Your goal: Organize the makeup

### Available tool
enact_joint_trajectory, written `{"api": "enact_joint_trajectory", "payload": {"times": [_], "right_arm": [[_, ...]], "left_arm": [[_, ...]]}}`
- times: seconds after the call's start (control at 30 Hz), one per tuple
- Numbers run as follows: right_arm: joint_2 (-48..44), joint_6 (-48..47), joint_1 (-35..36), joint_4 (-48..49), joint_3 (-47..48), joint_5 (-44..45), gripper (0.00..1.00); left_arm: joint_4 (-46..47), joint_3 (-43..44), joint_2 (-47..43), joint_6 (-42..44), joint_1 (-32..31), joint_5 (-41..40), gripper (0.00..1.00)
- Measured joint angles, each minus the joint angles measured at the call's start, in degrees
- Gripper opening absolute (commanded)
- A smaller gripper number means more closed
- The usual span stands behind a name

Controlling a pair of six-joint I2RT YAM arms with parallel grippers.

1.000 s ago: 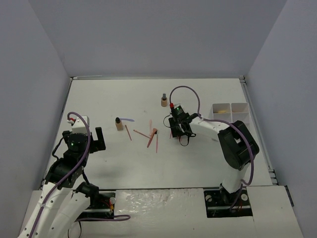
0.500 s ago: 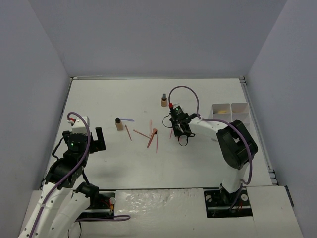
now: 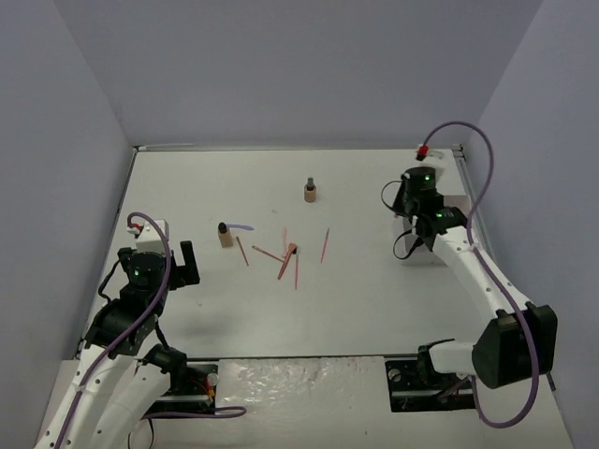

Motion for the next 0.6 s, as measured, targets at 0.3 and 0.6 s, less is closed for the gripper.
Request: {"api": "enact_joint_trajectory", "payload": {"times": [0.3,0.6], "right_arm": [[-6.45,5.67,-25.32,1.46,-5.52,-1.78,0.00],[1.36,10.51,-33.38,6.66,-5.55,-5.51,0.00]], "left_arm": [[-0.01,0.00,-0.12,0.00,0.00,0.00,0.97],[-0.02,0.00,-0.99,0.00,0.00,-0.03,0.97]]}}
